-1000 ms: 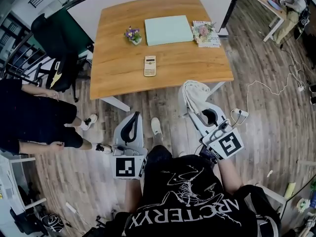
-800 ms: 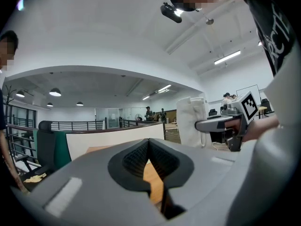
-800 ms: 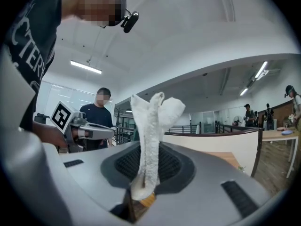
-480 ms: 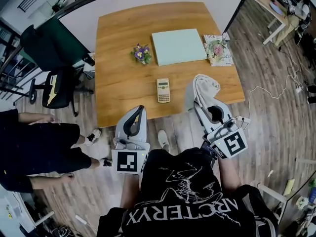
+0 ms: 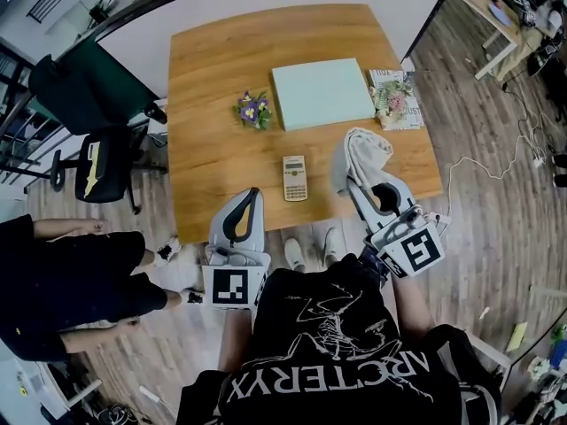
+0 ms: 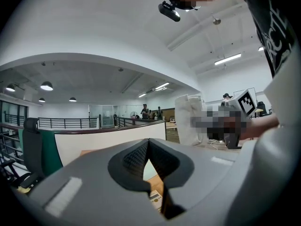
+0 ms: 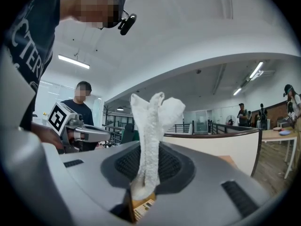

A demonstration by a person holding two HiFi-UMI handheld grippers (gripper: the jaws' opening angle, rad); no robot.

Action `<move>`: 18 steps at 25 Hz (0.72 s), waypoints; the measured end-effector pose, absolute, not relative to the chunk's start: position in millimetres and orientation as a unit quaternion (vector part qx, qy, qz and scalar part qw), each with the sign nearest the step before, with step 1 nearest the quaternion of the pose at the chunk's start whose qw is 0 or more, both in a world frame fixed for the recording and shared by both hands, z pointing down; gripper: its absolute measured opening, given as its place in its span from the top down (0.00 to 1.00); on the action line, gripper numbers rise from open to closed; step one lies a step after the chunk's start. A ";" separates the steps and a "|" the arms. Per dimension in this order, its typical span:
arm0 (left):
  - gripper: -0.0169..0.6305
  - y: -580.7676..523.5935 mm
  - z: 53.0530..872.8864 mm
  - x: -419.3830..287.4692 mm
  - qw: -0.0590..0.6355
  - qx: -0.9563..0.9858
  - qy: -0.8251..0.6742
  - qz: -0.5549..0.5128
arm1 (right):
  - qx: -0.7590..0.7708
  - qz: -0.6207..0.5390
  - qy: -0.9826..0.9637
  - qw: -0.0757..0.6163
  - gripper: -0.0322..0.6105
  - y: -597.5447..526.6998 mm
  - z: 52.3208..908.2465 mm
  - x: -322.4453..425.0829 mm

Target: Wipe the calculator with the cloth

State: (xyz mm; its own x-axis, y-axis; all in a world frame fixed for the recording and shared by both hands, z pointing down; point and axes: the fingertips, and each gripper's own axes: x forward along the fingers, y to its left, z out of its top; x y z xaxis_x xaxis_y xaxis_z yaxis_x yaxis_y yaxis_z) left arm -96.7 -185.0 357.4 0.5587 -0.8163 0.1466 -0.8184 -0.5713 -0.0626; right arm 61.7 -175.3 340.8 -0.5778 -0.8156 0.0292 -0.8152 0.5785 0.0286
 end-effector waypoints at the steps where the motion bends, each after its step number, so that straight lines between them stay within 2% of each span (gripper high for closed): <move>1: 0.96 -188.5 357.6 -94.8 -0.001 0.881 -0.466 0.076 | 0.455 -0.005 -0.890 0.021 0.82 -179.4 342.0 63.6; 13: 0.96 -203.9 376.6 -84.3 0.016 0.871 -0.485 0.081 | 0.425 0.004 -0.904 0.045 0.82 -208.8 360.4 68.4; 18: 0.96 -207.0 382.0 -87.3 0.033 0.865 -0.493 0.088 | 0.405 0.005 -0.910 0.089 0.82 -231.2 384.7 57.4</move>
State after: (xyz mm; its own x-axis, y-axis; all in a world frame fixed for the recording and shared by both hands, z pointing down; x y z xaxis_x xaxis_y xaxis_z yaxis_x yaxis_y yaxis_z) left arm -87.3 -207.0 382.0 0.4987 -0.8468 0.1851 -0.8584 -0.5121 -0.0302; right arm 57.4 -231.2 384.7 -0.6555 -0.7367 0.1663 -0.7386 0.6713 0.0625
